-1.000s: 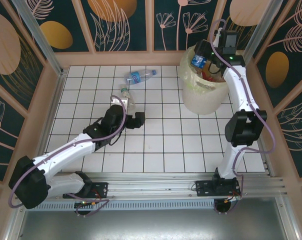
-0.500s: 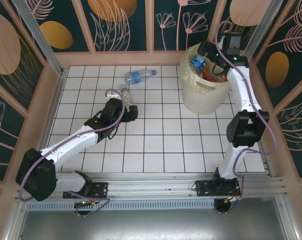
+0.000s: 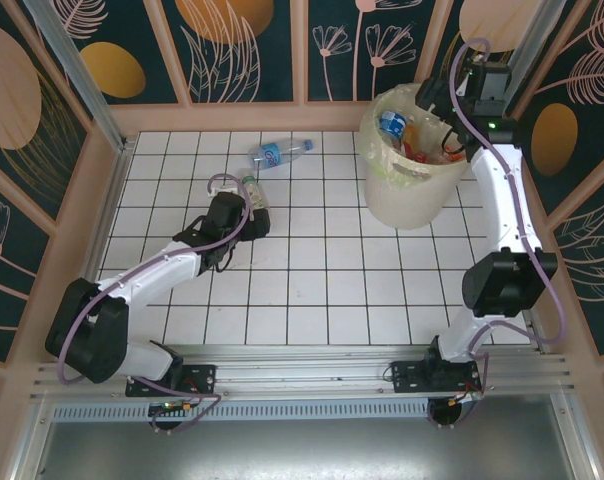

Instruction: Put the plastic bottles in the bin

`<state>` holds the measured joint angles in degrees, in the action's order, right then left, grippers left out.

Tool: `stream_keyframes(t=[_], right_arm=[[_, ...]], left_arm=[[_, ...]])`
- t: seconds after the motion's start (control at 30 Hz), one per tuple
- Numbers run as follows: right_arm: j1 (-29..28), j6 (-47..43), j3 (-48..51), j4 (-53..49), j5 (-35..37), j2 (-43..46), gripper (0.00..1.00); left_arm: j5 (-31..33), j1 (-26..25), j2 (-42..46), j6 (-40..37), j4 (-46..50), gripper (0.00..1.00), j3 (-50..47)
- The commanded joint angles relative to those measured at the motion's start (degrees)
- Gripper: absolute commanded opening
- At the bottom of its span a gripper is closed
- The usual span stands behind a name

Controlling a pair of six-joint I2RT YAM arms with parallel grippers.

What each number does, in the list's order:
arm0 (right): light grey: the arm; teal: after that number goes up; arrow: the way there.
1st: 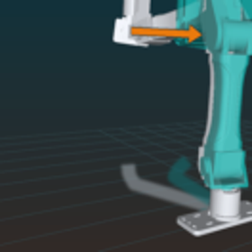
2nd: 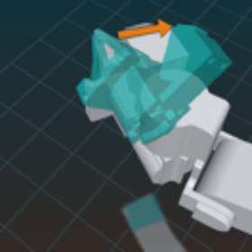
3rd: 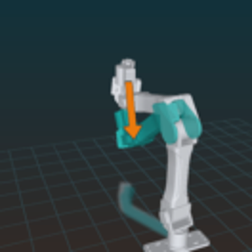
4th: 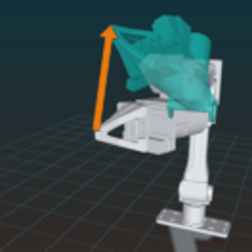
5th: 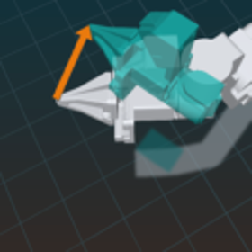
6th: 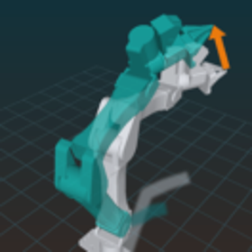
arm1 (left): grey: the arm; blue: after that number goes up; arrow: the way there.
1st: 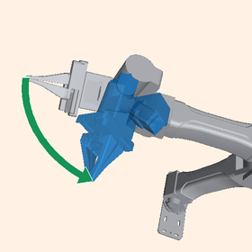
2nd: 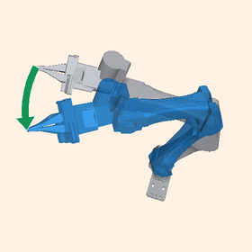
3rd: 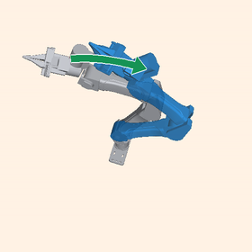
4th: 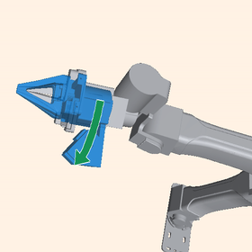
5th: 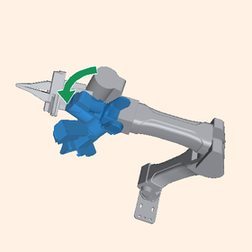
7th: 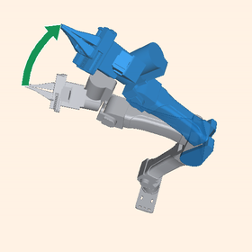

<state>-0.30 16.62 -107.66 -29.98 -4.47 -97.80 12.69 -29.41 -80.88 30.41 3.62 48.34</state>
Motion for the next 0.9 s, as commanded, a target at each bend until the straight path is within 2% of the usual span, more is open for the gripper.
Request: stream_keyframes(t=[0.0,0.1,0.5,0.87], right_arm=[[0.4,-1.1,3.0,2.4,-7.1,2.3,0.90],[0.5,-0.5,2.1,2.2,-11.5,0.8,0.90],[0.0,3.1,-0.1,6.5,-18.4,-8.2,0.90],[-0.6,4.4,-2.0,9.0,-22.0,-12.6,0.81]], left_arm=[[-1.1,1.0,-1.4,-0.6,-2.0,0.99,1.4],[-1.2,1.4,-2.3,-0.7,-2.5,0.99,1.7],[-1.7,1.4,-0.7,-1.0,-3.0,0.99,0.6],[-2.4,1.4,-1.0,-1.0,-3.8,0.99,0.0]])
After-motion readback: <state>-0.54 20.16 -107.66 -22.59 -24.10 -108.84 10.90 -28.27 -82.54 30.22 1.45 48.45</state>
